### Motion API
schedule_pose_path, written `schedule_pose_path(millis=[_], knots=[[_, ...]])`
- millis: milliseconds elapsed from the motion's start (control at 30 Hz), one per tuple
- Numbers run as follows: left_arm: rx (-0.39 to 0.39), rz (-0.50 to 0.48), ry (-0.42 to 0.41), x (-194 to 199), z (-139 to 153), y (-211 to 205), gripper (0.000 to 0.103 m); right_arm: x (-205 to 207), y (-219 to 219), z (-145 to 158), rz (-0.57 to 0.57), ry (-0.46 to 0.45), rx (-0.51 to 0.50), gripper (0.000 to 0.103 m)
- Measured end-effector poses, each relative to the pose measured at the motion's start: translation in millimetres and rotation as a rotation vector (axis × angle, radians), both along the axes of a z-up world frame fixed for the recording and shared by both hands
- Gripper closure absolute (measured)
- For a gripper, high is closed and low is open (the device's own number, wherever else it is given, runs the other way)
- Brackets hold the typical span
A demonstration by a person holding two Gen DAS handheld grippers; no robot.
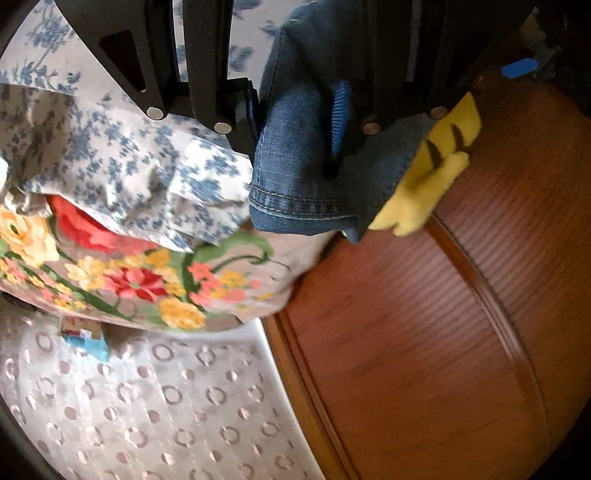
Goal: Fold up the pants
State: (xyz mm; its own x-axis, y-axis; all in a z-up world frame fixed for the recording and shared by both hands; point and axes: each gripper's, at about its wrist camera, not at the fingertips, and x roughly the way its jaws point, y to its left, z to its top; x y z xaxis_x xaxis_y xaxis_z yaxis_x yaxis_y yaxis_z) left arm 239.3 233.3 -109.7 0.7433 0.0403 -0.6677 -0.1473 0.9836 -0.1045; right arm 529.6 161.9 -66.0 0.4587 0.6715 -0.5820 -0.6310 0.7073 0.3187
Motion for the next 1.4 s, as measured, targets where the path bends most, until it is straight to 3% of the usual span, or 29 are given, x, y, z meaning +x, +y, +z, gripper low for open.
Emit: schedule_pose_path(millis=[133, 300, 367, 400, 467, 533, 667, 767, 867, 1067, 1400], knots=[[0.015, 0.018, 0.015, 3.6, -7.7, 2.0, 0.021, 13.5, -6.6, -6.7, -0.028, 0.044, -0.03, 0.051], [0.014, 0.024, 0.049, 5.2, -16.6, 2.0, 0.021, 17.7, -23.7, 11.1, -0.103, -0.043, -0.059, 0.049], [0.009, 0.026, 0.054, 4.2, -18.4, 1.2, 0.021, 9.7, -19.4, 18.8, -0.09, -0.107, -0.088, 0.055], [0.008, 0.026, 0.053, 4.2, -18.4, 1.5, 0.021, 4.3, -18.1, 21.8, -0.063, -0.126, -0.072, 0.064], [0.006, 0.027, 0.057, 5.3, -19.1, 2.0, 0.021, -3.6, -14.4, 22.1, 0.016, -0.126, -0.012, 0.07], [0.009, 0.03, 0.06, 6.0, -19.8, 1.9, 0.021, -7.1, -2.7, 19.4, 0.039, -0.135, -0.033, 0.078], [0.019, 0.04, 0.061, 6.2, -19.7, 0.2, 0.021, 4.7, 24.5, -2.9, 0.03, -0.117, -0.152, 0.078], [0.025, 0.045, 0.062, 6.6, -19.9, -0.9, 0.021, 20.5, 34.9, -16.1, 0.001, -0.077, -0.162, 0.078], [0.023, 0.045, 0.056, 6.0, -19.8, -1.1, 0.021, 21.4, 42.9, -10.3, -0.019, -0.081, -0.165, 0.078], [0.02, 0.042, 0.028, -3.9, -13.8, -5.4, 0.021, -15.6, 28.4, 11.6, -0.014, -0.104, -0.175, 0.078], [0.058, 0.04, -0.049, -37.6, 25.4, -16.5, 0.021, -117.2, -27.2, 45.2, 0.029, -0.156, -0.156, 0.078]])
